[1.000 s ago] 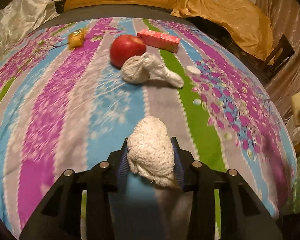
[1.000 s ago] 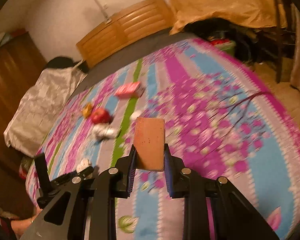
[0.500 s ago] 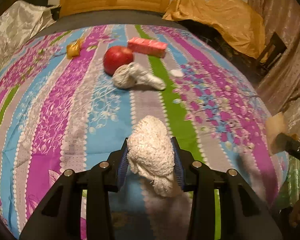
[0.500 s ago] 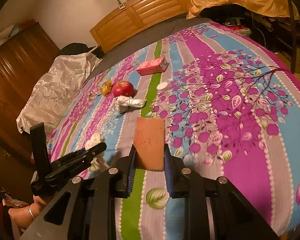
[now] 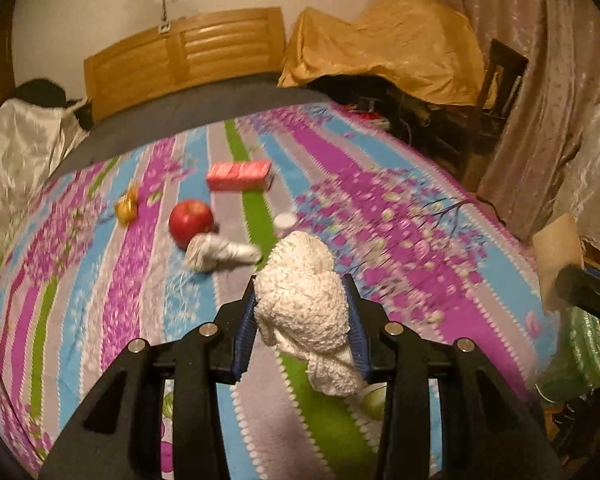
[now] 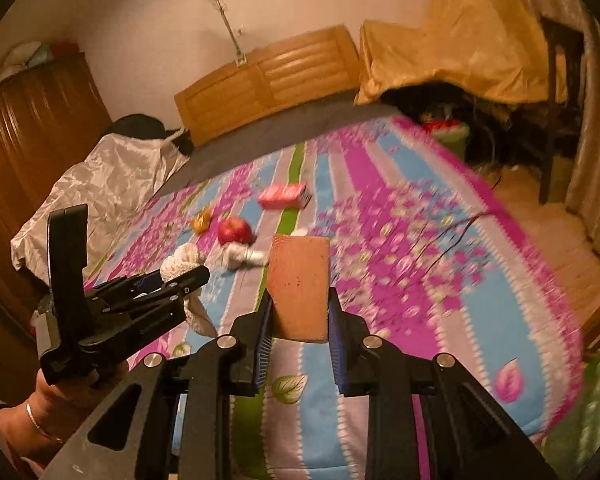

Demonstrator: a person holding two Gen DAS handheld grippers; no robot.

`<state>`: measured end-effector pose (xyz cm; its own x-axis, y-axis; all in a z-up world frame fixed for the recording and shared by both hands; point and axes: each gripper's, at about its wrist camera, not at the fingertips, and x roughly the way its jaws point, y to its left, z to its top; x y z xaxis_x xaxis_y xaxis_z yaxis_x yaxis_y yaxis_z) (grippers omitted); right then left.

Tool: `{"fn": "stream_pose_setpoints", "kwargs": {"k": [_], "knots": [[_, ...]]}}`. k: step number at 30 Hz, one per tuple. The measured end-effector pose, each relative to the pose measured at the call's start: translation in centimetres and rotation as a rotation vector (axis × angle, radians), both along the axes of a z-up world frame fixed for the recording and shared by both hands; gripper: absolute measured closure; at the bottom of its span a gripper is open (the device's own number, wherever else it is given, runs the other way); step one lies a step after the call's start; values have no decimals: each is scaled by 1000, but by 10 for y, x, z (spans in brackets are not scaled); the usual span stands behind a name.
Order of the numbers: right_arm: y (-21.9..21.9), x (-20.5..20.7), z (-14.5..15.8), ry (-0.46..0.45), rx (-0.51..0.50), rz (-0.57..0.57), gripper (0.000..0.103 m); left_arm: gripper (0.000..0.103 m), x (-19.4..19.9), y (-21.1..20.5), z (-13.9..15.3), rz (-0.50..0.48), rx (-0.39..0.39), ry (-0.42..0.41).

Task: Collect trash
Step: 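Carry the knitted ball and sponge block over the green bin with both tools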

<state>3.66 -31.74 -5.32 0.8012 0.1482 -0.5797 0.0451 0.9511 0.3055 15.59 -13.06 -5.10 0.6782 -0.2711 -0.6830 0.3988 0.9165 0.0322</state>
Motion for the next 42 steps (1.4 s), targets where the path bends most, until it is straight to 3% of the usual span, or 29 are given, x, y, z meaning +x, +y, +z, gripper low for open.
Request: {"fn": "stream_pose_setpoints", "kwargs": {"k": [10,20,30,42], "knots": [[-53,-58,52,-65,-93,-157,76,65,-24,-54,48,-97,-11,-89],[-127,-134,81,-73,-158,-367,76,65,-61,-137,73,-262,-36,-138],[-201,-221,82,-58,-166,-565,76,65,-109,-228,83,-444,-33,-178],[-292,-316,53,9,-163,-830,76,65,-175,-329,73,-657,4,-211]]}}
